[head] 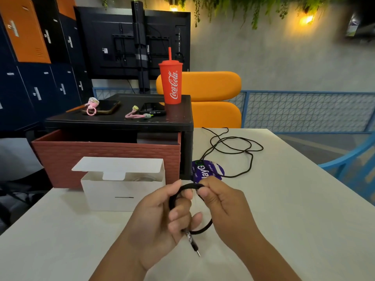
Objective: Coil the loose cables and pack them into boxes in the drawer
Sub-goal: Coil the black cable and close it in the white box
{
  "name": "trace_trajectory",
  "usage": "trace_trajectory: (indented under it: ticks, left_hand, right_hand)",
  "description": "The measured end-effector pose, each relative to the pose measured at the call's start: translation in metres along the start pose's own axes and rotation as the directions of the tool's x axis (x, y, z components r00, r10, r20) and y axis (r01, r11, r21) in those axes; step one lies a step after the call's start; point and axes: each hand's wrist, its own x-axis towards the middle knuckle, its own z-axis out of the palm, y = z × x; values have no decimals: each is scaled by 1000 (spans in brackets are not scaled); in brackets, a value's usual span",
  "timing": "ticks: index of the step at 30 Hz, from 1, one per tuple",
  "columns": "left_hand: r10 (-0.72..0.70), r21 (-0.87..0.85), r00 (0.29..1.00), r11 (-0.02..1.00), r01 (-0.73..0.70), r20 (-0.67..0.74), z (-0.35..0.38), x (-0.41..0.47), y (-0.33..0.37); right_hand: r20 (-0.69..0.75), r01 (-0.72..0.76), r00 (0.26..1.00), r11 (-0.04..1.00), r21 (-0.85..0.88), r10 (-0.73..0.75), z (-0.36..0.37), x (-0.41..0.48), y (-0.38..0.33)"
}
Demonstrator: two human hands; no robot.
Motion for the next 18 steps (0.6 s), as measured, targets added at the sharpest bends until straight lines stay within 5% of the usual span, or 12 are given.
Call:
trace_trajectory:
  ticks: [6,10,13,15,18]
  left_hand:
    - [70,-266,927,963,34,370,-23,8,1]
    - [332,-182,933,934,-306,135,-33,0,5]
    - [470,-153,868,880,-449,158,-13,2,10]
    - [519,-93,855,852,-515,21,-10,0,3]
    - [632,134,775,770,-624,-23,1,-1,-5]
  right_hand:
    - [-116,-97,988,995,33,100,-10,2,7]
    - [-69,-236,971,962,-134,228,-17,4,14]
    - [138,-270,934,902,-336,330,-10,2,9]
    - [302,-232,874,873,-428,381,-3,0,-1]
    - [498,-187,759,873,-450,419,5,-3,-17]
